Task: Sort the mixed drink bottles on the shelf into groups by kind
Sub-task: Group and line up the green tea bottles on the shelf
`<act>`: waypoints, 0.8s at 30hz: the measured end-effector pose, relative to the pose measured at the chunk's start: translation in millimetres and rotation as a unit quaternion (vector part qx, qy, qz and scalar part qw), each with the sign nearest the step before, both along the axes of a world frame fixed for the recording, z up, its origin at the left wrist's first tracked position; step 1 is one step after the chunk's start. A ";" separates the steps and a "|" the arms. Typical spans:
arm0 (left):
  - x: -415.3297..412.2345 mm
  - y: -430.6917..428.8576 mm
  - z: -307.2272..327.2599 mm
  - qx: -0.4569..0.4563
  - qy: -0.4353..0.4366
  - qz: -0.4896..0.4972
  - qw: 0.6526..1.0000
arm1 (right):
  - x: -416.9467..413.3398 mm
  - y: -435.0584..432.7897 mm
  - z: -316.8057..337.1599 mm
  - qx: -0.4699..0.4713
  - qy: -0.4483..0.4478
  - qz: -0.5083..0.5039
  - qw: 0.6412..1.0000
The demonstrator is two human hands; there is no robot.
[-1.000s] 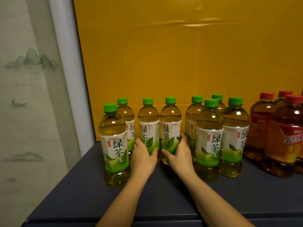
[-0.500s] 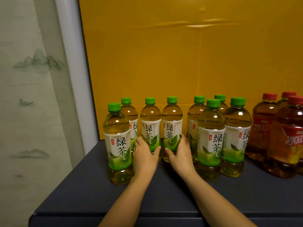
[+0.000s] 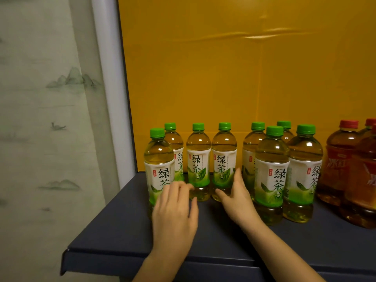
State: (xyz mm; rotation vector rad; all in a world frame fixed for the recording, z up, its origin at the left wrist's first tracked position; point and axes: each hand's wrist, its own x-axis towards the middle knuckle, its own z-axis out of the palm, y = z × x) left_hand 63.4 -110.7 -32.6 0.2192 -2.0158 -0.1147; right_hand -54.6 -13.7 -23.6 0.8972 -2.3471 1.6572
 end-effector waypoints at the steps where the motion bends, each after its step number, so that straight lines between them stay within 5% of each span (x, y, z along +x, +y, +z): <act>1: 7.7 -6.6 0.5 -0.005 0.045 0.017 0.999 | 7.5 4.0 0.0 -0.001 0.017 0.001 1.000; 4: 19.4 -28.0 6.2 0.095 0.112 0.066 0.987 | 36.2 9.4 3.9 -0.039 0.099 -0.008 0.994; 8: 10.1 -48.2 10.5 0.284 -0.029 0.017 0.958 | 51.1 -13.4 14.9 -0.042 0.115 0.073 0.990; 15: 19.8 -93.0 8.9 0.371 -0.046 -0.084 0.924 | 44.8 -73.1 11.4 0.028 0.094 0.111 0.989; 24: 43.8 -131.6 10.6 0.440 -0.044 -0.183 0.878 | 52.7 -123.8 6.2 0.028 -0.001 0.040 0.999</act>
